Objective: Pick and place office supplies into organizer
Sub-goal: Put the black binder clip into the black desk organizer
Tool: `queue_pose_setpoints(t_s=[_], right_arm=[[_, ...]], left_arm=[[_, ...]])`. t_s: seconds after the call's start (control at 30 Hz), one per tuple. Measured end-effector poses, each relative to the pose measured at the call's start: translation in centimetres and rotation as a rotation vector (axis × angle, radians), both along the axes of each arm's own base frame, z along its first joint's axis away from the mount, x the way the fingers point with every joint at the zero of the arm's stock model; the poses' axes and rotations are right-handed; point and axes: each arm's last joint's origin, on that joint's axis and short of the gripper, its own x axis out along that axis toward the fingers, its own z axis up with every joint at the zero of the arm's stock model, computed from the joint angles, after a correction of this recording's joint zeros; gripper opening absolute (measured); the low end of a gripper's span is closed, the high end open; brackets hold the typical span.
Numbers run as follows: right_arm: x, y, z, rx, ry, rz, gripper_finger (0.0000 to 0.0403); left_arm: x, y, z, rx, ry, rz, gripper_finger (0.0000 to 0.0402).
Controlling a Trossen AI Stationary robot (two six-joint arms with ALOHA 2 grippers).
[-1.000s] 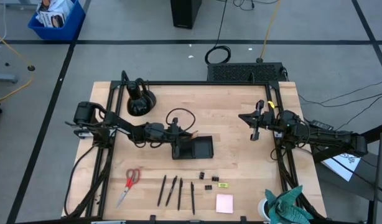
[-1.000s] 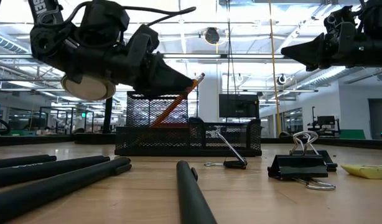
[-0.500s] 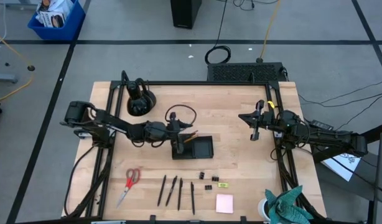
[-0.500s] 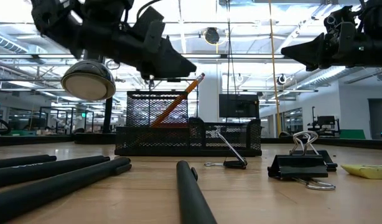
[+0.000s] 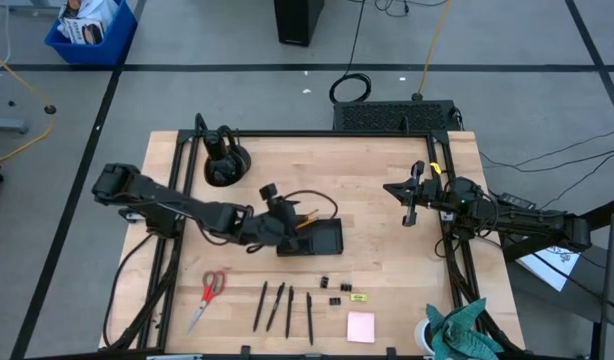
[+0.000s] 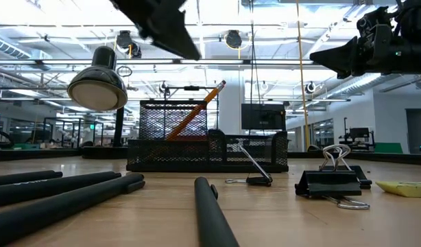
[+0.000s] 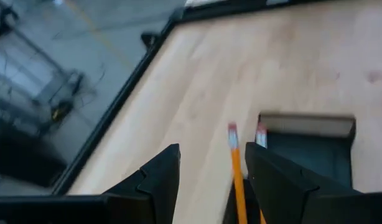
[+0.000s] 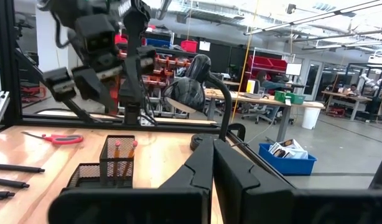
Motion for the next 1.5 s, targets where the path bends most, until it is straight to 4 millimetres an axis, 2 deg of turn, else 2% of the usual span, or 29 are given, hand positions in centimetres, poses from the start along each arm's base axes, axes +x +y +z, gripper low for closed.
queue_pose_setpoints(t_s=[0.2,0.4,0.47,0.57,0.73,0.83,0.97,1.13,1.3,1.4,1.5], right_arm=[[0.0,0.0,0.0,0.0,0.0,0.0,0.0004],[0.0,0.0,0.0,0.038,-0.006,0.011,0.0004],[0.0,0.1,0.0,0.074,-0.01,0.056,0.0004],[0.1,0.3,-0.1,0.084,-0.002,0.127,0.0004],[0.2,0.3,-0.3,0.091,0.011,0.116,0.0004],[0.3,0.2,-0.4,0.095,0.022,0.116,0.0004],[0.3,0.2,-0.4,0.08,0.032,0.114,0.0004],[0.4,0.2,-0.4,0.08,0.032,0.115,0.0004],[0.4,0.2,-0.4,0.087,0.031,0.118,0.0004],[0.4,0.2,-0.4,0.087,0.031,0.118,0.0004],[0.3,0.2,-0.4,0.084,0.024,0.118,0.0004]], left_arm=[[-1.6,-3.4,0.5,-0.246,0.043,-0.003,0.0189],[-2.5,-7.4,-3.1,-0.371,0.115,-0.018,0.0189],[-2.7,-8.7,-4.7,-0.343,0.152,-0.033,0.0188],[-2.6,-10.1,-7.1,-0.213,0.184,-0.063,0.0188],[-1.9,-11.4,-8.1,0.033,0.131,-0.135,0.0186],[-2.2,-11.0,-7.0,0.09,0.115,-0.128,0.0169],[-3.7,-10.1,-3.8,0.128,0.096,-0.131,0.0126],[-7.0,-8.1,-1.2,0.154,0.041,-0.196,0.0068],[-10.8,-5.2,-2.1,0.079,-0.146,-0.269,0.0011],[-13.0,-4.0,-3.0,-0.006,-0.36,-0.438,0.0007],[-14.9,-2.3,-4.8,-0.062,-0.532,-0.554,0.0013]])
